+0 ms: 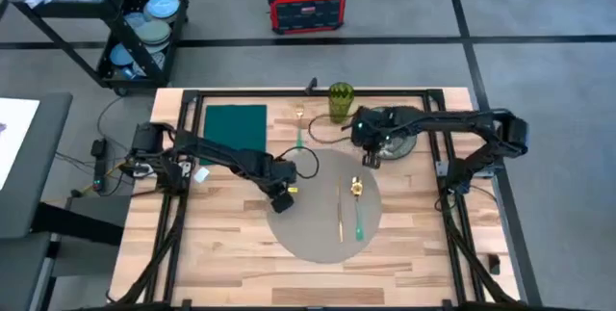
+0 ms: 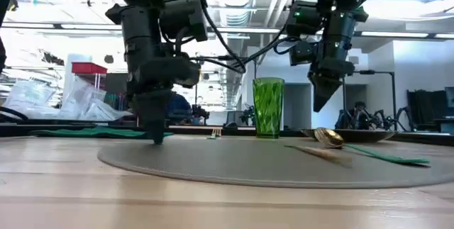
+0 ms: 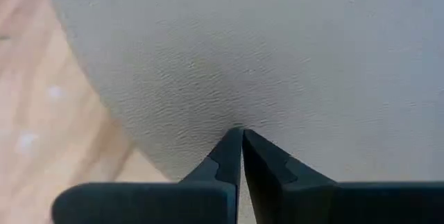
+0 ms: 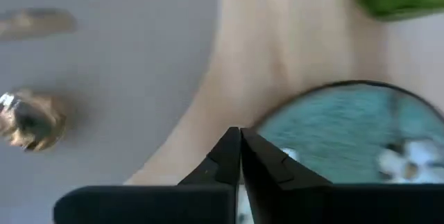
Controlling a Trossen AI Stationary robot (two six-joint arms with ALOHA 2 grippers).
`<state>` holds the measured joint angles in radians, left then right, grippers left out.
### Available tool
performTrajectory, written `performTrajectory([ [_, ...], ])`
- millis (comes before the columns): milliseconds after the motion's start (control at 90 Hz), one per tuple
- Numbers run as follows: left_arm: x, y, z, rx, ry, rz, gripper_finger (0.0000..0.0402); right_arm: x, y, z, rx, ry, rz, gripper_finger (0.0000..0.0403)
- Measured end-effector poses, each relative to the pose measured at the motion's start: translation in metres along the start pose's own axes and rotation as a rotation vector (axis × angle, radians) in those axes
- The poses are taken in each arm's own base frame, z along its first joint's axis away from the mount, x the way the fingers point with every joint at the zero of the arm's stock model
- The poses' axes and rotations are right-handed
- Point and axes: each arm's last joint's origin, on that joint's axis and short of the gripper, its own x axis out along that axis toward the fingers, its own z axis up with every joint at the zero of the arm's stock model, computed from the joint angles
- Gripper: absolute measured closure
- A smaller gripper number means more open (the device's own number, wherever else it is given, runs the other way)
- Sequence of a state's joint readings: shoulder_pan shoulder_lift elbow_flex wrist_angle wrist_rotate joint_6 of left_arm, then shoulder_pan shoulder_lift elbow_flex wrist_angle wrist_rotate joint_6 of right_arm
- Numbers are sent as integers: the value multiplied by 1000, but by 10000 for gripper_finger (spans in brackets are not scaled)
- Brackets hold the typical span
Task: Set table place
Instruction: Put the green plate on the gray placemat
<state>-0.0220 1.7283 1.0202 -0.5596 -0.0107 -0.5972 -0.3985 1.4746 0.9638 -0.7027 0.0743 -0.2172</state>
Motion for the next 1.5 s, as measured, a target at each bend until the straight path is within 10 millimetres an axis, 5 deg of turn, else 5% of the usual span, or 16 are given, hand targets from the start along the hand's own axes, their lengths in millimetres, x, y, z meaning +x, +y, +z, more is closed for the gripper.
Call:
performTrajectory([
  [211, -24, -7, 13, 83, -95, -9, 401, -20, -32, -12, 137, -42, -57, 338],
  [356, -28, 1, 18, 92, -111, 23, 402, -11, -52, -21, 226, -18, -99, 320],
  [533, -32, 3, 35, 22, -220, -77, 402, 14, -93, -54, 474, 111, -124, 309],
  [789, -70, 6, 65, -60, -534, -304, 401, 5, -141, -98, 845, 75, -86, 288],
  [1144, -74, 12, 62, -58, -511, -279, 401, 2, -166, -122, 911, 47, -120, 269],
  [1500, -74, 11, 62, -76, -505, -289, 402, 41, -167, -126, 952, 154, -26, 232],
])
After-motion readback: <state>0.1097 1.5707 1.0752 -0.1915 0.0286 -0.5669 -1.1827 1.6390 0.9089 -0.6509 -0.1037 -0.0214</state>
